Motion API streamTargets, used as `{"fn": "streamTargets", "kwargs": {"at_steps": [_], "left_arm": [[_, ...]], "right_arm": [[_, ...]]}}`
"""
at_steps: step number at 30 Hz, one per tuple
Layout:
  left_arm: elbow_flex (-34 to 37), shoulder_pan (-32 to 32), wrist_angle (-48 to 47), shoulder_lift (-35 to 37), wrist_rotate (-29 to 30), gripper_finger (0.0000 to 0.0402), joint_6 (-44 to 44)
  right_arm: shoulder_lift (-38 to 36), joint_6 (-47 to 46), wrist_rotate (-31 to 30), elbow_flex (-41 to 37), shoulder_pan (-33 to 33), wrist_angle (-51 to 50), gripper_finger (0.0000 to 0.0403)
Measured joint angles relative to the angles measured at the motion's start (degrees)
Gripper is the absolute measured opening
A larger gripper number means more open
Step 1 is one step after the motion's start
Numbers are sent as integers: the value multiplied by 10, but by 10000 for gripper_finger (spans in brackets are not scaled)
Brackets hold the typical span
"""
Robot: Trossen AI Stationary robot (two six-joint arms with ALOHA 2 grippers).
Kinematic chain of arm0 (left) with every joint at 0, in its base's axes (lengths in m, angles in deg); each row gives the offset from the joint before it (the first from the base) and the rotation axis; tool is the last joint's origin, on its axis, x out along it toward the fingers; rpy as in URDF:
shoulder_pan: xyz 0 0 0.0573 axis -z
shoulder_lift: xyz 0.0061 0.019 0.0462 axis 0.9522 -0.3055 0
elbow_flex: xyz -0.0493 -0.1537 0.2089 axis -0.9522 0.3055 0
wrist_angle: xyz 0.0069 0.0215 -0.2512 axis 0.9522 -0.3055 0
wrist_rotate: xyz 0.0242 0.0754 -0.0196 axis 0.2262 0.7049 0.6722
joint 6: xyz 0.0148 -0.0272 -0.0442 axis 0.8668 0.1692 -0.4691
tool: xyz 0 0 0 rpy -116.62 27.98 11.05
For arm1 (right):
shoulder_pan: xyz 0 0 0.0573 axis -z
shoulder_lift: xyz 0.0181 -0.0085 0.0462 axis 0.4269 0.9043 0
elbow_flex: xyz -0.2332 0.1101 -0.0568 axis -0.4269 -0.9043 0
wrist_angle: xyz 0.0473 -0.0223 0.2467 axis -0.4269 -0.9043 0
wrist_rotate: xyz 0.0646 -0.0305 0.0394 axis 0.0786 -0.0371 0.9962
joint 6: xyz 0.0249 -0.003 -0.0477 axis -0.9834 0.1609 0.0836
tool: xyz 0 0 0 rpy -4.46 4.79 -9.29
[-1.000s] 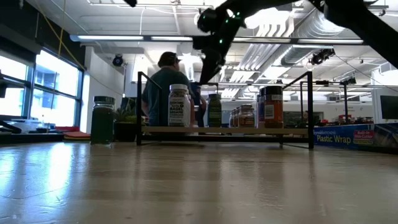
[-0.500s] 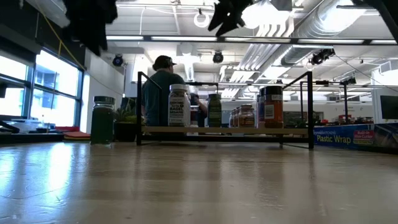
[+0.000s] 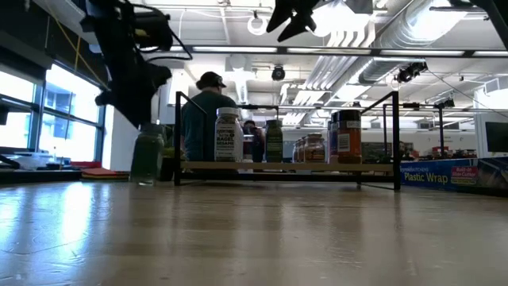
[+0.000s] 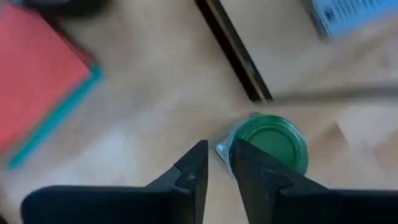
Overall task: Shelf spices
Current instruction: Put the green seasoning bottle on the shelf, aligned with the other green bottle
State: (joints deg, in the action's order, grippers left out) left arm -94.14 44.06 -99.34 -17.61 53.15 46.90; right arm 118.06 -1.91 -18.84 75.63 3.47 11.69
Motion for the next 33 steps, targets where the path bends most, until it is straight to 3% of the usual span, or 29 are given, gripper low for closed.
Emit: {"fn": "streamTargets", "kwargs": {"at_steps": [9, 15, 19, 23, 33], "left_arm": [[4, -40, 25, -11, -38, 41, 37], [5, -29, 6, 4, -112, 27, 57], [6, 10, -21, 25, -157, 12, 98], [6, 62, -55, 49, -155, 2, 139], [6, 173, -44, 82, -140, 4, 85]], "right_arm": [[0, -26, 0, 0, -23, 0, 293], [0, -26, -12, 0, -38, 0, 293], [0, -26, -14, 0, -51, -11, 293], [-3, -54, -20, 0, -77, -47, 293], [-3, -195, -112, 0, -201, -192, 293]]}}
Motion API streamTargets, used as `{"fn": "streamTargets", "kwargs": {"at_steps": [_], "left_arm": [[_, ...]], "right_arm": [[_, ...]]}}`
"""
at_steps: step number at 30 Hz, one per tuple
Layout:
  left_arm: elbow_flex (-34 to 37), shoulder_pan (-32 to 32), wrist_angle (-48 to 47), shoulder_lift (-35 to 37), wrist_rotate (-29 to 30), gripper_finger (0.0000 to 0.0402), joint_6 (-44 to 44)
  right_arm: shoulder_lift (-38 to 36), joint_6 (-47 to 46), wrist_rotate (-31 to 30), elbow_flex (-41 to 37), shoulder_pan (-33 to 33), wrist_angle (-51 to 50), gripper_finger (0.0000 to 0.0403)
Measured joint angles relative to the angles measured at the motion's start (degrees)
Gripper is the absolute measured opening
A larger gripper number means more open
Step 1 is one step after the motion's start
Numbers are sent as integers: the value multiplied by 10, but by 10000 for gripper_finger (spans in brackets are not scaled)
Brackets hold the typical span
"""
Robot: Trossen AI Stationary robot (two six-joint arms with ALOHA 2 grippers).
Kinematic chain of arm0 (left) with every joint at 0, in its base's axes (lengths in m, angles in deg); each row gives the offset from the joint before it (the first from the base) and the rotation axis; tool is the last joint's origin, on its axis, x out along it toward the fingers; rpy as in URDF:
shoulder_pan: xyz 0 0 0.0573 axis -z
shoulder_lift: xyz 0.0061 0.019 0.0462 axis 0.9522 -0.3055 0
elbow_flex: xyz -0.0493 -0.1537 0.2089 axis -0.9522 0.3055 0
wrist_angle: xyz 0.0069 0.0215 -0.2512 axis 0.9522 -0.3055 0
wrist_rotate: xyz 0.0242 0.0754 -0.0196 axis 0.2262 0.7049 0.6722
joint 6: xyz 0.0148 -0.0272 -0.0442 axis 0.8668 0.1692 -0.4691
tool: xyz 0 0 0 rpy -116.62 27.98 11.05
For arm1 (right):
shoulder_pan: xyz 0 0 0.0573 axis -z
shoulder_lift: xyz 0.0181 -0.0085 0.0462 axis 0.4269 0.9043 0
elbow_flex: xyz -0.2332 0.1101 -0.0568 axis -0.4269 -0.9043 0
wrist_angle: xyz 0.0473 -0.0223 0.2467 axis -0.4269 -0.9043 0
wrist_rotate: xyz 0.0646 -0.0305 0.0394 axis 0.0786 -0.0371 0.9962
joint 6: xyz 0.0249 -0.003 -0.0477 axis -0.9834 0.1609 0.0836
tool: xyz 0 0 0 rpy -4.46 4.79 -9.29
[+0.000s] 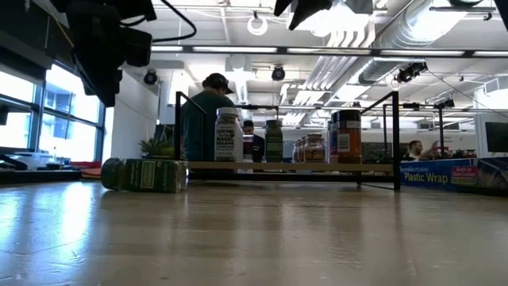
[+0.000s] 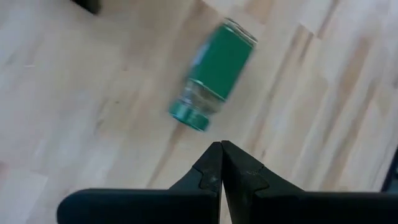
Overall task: Shelf spices
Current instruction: Put the green seasoning bottle on the shelf, aligned with the other green bottle
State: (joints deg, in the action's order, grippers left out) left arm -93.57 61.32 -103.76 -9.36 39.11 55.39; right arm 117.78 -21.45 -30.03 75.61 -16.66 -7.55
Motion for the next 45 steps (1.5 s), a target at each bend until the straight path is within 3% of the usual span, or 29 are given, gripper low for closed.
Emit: {"fn": "streamTargets", "kwargs": {"at_steps": [5, 10, 16, 23, 27, 32, 38, 45], "left_arm": [[0, 58, 0, 9, 1, 1, -28], [0, 103, 1, 9, 8, 1, -100], [0, 158, -2, 8, 78, 1, -232], [0, 187, -65, 8, 100, 1, -383], [29, 191, -73, 8, 116, 1, -430], [100, 184, -35, 4, 138, 1, -464], [174, 172, 90, 3, 150, 1, -472], [213, 172, 218, -32, 240, 0, -494]], "right_arm": [[-4, -92, -41, -31, -78, -43, 293], [-26, -149, -59, -129, -145, -38, 293], [-65, -112, -8, -282, -158, 70, 293], [-77, -74, 18, -391, -157, 199, 293], [-78, -59, 73, -414, -158, 218, 293], [-78, -25, 55, -418, -157, 227, 293], [-78, -1, 63, -413, -144, 254, 293], [-78, 6, 67, -413, -127, 255, 293]]}}
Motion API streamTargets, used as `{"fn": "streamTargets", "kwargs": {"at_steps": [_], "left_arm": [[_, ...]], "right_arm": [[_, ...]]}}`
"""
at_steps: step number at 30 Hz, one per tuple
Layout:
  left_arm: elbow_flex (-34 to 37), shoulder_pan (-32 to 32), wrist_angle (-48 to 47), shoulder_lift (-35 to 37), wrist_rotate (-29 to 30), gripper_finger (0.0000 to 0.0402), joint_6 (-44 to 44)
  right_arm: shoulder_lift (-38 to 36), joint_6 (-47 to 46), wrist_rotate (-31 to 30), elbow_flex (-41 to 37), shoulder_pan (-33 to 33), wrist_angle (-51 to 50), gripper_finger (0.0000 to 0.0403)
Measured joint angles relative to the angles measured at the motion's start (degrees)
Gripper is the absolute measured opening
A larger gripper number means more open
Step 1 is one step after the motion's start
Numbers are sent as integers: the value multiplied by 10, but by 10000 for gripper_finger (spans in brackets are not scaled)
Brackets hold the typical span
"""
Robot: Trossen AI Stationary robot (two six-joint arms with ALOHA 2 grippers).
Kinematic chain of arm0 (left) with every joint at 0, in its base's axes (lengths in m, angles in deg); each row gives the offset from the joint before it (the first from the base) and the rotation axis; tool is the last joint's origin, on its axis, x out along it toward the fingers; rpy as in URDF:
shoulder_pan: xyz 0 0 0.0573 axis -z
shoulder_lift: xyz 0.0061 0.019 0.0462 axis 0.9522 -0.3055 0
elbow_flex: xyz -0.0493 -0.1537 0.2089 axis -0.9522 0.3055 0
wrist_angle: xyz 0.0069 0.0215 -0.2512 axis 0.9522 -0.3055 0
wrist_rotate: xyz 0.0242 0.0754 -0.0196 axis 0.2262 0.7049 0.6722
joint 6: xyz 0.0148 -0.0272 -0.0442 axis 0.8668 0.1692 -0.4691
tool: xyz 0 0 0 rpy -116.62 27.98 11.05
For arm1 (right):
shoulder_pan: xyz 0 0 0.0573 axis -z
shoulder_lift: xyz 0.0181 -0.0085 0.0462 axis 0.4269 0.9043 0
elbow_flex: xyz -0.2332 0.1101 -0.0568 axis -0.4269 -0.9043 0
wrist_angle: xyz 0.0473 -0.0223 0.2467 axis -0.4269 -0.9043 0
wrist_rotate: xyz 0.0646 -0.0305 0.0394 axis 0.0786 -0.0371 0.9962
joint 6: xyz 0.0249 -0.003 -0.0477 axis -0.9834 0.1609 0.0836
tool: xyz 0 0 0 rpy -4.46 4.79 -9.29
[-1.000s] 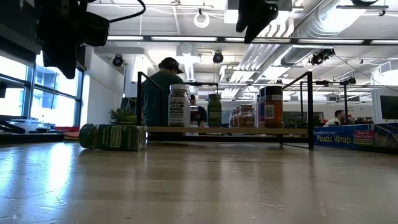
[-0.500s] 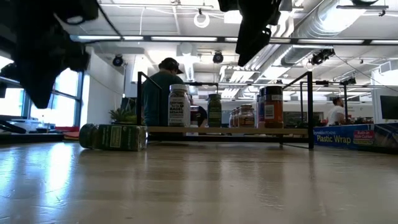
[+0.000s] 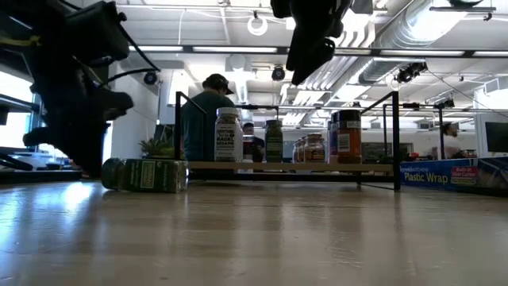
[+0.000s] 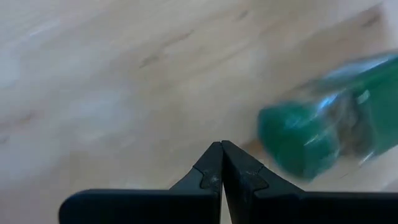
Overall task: Shelf spices
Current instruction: Put the green seasoning bottle on the shelf, aligned with the other green bottle
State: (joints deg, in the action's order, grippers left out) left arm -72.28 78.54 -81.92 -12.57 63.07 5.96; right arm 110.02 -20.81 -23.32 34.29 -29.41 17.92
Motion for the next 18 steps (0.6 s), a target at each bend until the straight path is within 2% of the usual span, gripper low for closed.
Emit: {"fn": "streamTargets", "kwargs": {"at_steps": [3, 7, 9, 14, 18], "left_arm": [[0, 0, 95, -41, 10, 0, 31], [-1, 2, 277, -114, -3, 0, 58], [-9, 2, 337, -150, -16, 0, 58], [-70, 3, 338, -194, -47, 0, 84], [-123, 11, 272, -194, -60, 0, 109]], "right_arm": [[0, 0, 1, 0, 1, 2, 293], [0, -1, 12, 0, -3, 5, 293], [0, 10, 30, -2, -10, 16, 293], [1, 47, 53, -11, -31, 58, 293], [13, 64, 118, -33, -38, 134, 293]]}}
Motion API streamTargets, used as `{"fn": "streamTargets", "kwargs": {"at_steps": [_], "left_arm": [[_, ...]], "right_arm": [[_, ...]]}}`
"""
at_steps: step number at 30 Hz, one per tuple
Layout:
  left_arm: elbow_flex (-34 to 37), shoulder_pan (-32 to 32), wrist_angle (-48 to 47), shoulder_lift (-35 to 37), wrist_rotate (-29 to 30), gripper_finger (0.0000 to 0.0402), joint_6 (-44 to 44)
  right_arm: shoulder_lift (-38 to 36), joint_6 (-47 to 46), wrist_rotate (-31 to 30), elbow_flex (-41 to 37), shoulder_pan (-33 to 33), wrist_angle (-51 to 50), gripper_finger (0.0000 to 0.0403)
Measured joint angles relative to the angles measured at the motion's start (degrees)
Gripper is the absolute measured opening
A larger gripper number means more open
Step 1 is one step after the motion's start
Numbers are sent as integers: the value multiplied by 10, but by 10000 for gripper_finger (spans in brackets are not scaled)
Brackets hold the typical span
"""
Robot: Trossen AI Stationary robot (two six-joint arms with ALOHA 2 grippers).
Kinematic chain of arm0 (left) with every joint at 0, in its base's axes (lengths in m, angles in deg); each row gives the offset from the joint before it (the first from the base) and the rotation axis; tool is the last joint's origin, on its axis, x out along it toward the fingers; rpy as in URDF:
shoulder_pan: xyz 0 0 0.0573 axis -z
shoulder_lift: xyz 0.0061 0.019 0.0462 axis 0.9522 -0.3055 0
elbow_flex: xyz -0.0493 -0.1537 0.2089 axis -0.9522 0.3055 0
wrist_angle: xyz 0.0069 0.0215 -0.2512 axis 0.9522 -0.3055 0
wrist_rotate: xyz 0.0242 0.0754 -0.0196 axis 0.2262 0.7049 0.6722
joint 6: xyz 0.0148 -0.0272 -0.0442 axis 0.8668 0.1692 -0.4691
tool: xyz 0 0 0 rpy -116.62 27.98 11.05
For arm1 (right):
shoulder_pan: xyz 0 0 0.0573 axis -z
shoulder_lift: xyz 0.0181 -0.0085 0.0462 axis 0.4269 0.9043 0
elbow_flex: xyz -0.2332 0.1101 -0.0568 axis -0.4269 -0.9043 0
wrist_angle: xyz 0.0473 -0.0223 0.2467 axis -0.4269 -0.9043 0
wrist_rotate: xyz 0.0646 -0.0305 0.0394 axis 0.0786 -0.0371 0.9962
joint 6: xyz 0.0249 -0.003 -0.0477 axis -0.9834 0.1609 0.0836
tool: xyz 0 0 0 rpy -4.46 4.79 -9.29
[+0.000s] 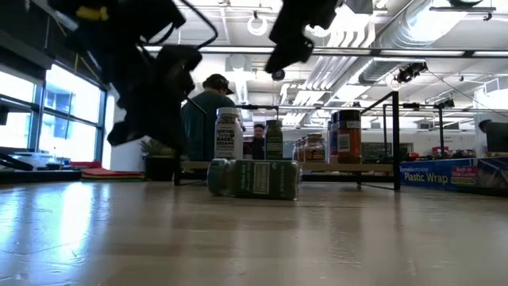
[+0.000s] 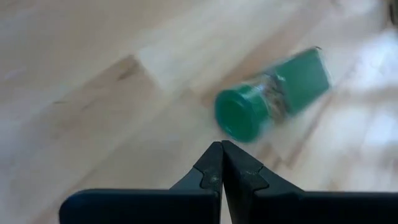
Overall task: Shelf spices
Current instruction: Put the green seasoning bottle on the shelf, aligned with the other green bottle
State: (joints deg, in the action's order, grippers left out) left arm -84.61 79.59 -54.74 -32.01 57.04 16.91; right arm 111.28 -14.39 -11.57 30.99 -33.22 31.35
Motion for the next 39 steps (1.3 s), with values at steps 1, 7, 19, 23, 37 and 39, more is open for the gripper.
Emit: {"fn": "streamTargets", "kwargs": {"at_steps": [1, 7, 19, 23, 37, 39], "left_arm": [[-13, 4, -21, 3, -4, 0, 4], [-85, 31, -205, 26, -14, 0, 14], [-120, 85, -450, 121, -76, 0, -144], [-121, 103, -447, 148, -73, 0, -187], [-121, 115, -445, 157, -44, 0, -206], [-121, 115, -441, 157, -40, 0, -206]], "right_arm": [[5, 7, 29, -9, 0, 29, 293], [53, -9, 58, -23, -1, 128, 293], [136, -40, -15, -24, 28, 149, 307], [162, -3, -25, -24, 32, 175, 326], [231, -19, -88, -22, 24, 173, 249], [231, -35, -89, -22, 23, 169, 206]]}}
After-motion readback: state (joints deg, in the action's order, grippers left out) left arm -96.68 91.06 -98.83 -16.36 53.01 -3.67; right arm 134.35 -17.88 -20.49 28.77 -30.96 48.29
